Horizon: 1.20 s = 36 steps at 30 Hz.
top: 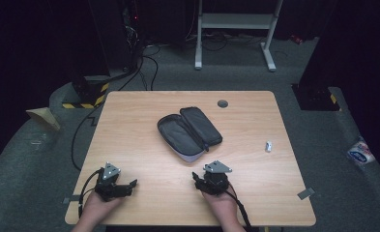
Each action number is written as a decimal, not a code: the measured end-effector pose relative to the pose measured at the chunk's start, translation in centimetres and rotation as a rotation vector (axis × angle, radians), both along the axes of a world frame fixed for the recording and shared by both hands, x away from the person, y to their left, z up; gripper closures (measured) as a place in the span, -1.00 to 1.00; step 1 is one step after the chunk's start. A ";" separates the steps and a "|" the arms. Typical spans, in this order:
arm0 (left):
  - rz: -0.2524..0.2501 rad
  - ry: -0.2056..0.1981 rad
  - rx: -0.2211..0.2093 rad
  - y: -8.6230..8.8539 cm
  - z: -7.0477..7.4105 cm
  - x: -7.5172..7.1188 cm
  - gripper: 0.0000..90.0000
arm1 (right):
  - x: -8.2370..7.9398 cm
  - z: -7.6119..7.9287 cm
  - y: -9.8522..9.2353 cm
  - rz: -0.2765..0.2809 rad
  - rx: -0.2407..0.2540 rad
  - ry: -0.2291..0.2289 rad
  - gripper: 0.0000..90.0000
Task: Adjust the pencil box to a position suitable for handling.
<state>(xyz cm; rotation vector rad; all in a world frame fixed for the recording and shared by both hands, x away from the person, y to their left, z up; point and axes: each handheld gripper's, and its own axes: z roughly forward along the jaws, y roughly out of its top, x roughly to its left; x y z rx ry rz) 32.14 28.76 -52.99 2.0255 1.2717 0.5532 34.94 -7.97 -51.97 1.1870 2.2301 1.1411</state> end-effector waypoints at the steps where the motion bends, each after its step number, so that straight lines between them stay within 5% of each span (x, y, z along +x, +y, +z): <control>1: 0.000 0.000 0.000 0.0 0.0 0.0 -0.76 | 0.0 0.0 0.1 0.002 -0.004 -0.002 -0.11; 8: 0.000 0.000 0.000 0.0 0.0 0.0 -0.76 | 0.0 0.1 0.2 0.008 -0.007 -0.006 -0.11; 9: 0.000 0.000 0.000 0.0 0.0 0.0 -0.76 | 0.0 0.4 0.1 0.022 0.039 -0.011 -0.10; 13: 0.000 0.000 0.000 0.0 0.0 0.0 -0.76 | 0.5 1.5 0.4 0.028 0.056 -0.034 0.01; 27: -0.002 0.000 0.001 0.0 0.0 0.0 -0.76 | 3.9 3.8 4.8 0.075 0.007 -0.076 0.08; 36: -0.002 0.001 0.001 0.0 0.0 0.0 -0.76 | 5.2 2.8 6.2 0.074 -0.026 -0.048 0.33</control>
